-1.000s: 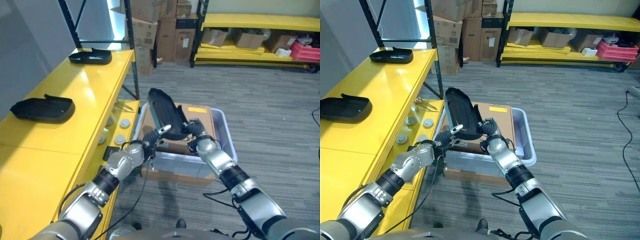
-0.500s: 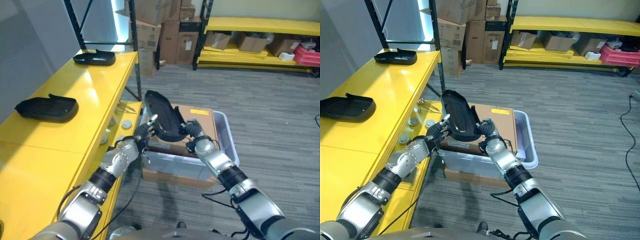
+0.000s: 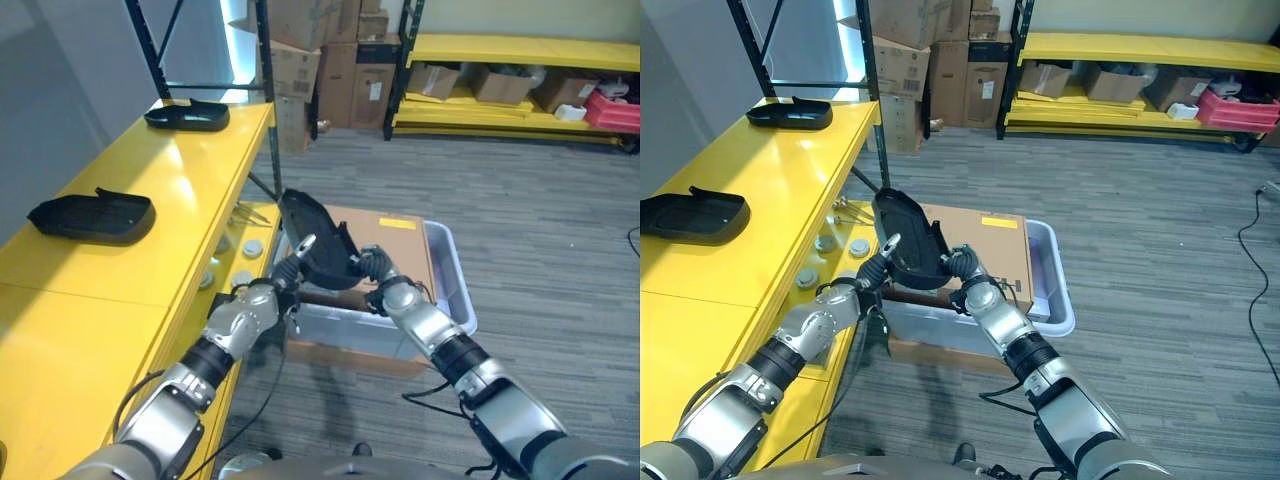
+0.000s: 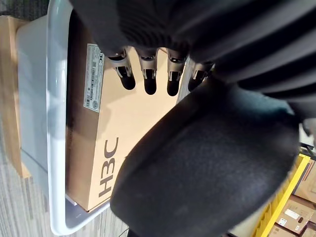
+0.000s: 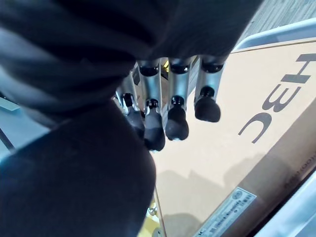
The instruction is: Move parts from the plastic box to the shelf.
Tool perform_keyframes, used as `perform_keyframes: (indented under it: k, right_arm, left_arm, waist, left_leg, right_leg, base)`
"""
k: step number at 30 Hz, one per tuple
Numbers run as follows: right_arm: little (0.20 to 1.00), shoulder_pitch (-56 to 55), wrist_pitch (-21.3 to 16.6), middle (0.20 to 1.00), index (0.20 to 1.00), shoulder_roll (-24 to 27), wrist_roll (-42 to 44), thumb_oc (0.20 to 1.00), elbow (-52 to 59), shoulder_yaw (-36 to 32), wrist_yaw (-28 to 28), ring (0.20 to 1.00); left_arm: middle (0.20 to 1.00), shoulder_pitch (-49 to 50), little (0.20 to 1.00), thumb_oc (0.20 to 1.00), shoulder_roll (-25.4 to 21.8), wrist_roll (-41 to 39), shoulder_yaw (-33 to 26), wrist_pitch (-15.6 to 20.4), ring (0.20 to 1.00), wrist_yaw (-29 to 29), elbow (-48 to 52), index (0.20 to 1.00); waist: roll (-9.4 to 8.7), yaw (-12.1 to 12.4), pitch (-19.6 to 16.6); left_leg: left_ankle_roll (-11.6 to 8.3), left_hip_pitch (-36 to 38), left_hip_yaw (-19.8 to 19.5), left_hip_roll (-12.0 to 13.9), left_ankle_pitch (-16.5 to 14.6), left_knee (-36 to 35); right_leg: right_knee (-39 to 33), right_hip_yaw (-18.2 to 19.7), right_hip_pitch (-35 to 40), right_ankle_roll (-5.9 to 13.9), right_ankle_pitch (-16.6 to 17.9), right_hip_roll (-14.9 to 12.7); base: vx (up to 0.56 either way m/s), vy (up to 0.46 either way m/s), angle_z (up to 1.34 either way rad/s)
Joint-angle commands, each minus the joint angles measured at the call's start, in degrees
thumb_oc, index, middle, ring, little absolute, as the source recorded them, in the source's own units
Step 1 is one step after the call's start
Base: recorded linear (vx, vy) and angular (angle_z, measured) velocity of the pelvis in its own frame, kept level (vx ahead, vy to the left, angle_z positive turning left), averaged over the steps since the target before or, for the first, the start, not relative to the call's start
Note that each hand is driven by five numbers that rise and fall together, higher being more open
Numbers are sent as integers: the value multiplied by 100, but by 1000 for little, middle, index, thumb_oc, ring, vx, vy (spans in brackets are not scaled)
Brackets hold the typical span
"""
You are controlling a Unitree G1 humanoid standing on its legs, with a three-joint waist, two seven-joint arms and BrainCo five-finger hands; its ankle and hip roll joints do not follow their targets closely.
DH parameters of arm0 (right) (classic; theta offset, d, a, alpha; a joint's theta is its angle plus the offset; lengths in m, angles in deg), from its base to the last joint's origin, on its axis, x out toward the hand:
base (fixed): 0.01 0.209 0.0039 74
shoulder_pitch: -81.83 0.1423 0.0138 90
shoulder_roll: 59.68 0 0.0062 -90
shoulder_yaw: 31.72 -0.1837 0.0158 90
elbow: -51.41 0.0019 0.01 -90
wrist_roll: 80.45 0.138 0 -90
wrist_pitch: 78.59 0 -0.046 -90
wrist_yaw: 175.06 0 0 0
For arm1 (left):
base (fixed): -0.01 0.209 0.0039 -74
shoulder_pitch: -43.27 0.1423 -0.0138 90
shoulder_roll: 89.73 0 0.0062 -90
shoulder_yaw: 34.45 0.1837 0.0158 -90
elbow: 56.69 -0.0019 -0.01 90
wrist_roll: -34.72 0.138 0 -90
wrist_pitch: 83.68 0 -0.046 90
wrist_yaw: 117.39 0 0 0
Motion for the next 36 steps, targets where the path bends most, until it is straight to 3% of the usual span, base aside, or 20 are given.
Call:
perform_keyframes:
  k: [1,4,5,6,12,22,29,33,34,35,36]
  right_arm:
    - [200,676,-363,200,200,-264,-314,200,166,225,291,200]
    - [200,645,-338,200,200,-313,-359,200,229,285,299,200]
    - [200,637,-337,200,200,-333,-356,200,226,303,252,200]
    - [200,639,-349,200,200,-325,-329,200,215,311,231,200]
    - [200,673,-183,200,200,-296,-161,200,306,250,164,200]
    - [200,721,-62,200,200,-281,338,200,186,212,83,200]
    - [200,703,-124,200,200,-338,939,200,-4,133,-46,200]
    - [200,701,-174,200,200,-426,1675,200,2,26,-213,200]
    - [266,695,-186,266,266,-447,1928,266,19,-30,-269,266]
    - [752,698,-201,752,752,-480,2061,752,2,-78,-287,752]
    - [1000,693,-259,1000,1000,-512,2258,1000,-9,-128,-355,1000]
  left_arm:
    - [1000,-555,1000,1000,400,40,439,352,1000,0,-313,1000]
    - [1000,-555,1000,1000,361,389,456,446,1000,-154,-268,1000]
    - [235,-563,235,235,322,681,466,503,235,-213,-253,235]
    - [200,-581,200,200,293,859,491,593,200,-257,-251,200]
    - [200,-730,200,200,70,1382,572,632,200,-488,133,200]
    - [200,-1007,200,200,-223,1540,715,479,200,-774,694,200]
    - [200,-1092,200,200,-219,1410,801,641,200,-1066,772,200]
    - [200,-1106,200,200,-233,1102,849,906,200,-783,1177,200]
    - [200,-1109,200,200,-248,1021,789,887,200,-659,1295,200]
    - [200,-1120,200,200,-242,991,743,876,200,-570,1375,200]
    - [200,-1132,200,200,-233,954,712,901,200,-500,1426,200]
  waist:
    - [-14,136,-322]
    - [-6,148,-303]
    - [-3,155,-311]
    - [-1,158,-309]
    - [13,161,-298]
    - [48,150,-292]
    - [54,124,-300]
    - [65,115,-270]
    - [62,123,-270]
    - [59,135,-270]
    - [59,144,-266]
  left_leg:
    - [-303,-168,-321,386,-5,-106]
    - [-304,-159,-335,378,-5,-111]
    - [-308,-161,-339,374,-6,-119]
    - [-310,-161,-346,372,-5,-120]
    - [-319,-142,-376,362,-15,-137]
    - [-320,-105,-388,355,-12,-159]
    - [-325,-97,-383,353,-8,-169]
    - [-338,-91,-367,361,-1,-166]
    - [-341,-97,-379,359,4,-165]
    - [-342,-98,-382,361,7,-166]
    - [-340,-97,-386,361,4,-167]
  right_leg:
    - [61,-161,236,767,-271,-584]
    - [55,-175,252,766,-271,-582]
    - [46,-185,256,768,-273,-581]
    - [46,-185,256,772,-272,-580]
    - [43,-191,274,782,-281,-581]
    - [45,-191,300,772,-283,-576]
    - [54,-189,288,776,-271,-584]
    - [51,-187,297,771,-262,-593]
    - [53,-191,296,770,-258,-597]
    - [51,-201,296,772,-253,-602]
    - [51,-207,297,772,-252,-604]
  base:
    - [0,0,0]
    - [0,0,0]
    - [0,0,0]
    - [0,0,0]
    - [0,0,0]
    - [0,0,0]
    - [0,0,0]
    - [0,0,0]
    - [0,0,0]
    - [0,0,0]
    - [0,0,0]
